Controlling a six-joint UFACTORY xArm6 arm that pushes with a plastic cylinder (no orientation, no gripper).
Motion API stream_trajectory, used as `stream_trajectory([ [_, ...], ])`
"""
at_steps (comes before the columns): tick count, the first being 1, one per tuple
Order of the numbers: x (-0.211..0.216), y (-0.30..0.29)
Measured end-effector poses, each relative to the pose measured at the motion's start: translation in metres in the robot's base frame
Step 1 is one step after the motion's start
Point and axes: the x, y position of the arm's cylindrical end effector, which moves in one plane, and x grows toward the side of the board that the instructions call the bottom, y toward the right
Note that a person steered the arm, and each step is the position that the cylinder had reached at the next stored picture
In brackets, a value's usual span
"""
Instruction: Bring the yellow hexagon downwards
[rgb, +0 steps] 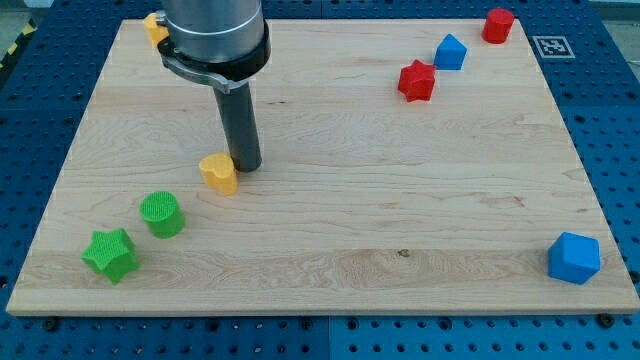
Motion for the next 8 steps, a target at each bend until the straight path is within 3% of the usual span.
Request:
stream_trajectory([
  [2, -0.052, -0.024],
  [5, -0.182, -0.184],
  [6, -0.234, -0.201],
  [7, -0.268, -0.172],
  [8, -0.243, -0.119],
])
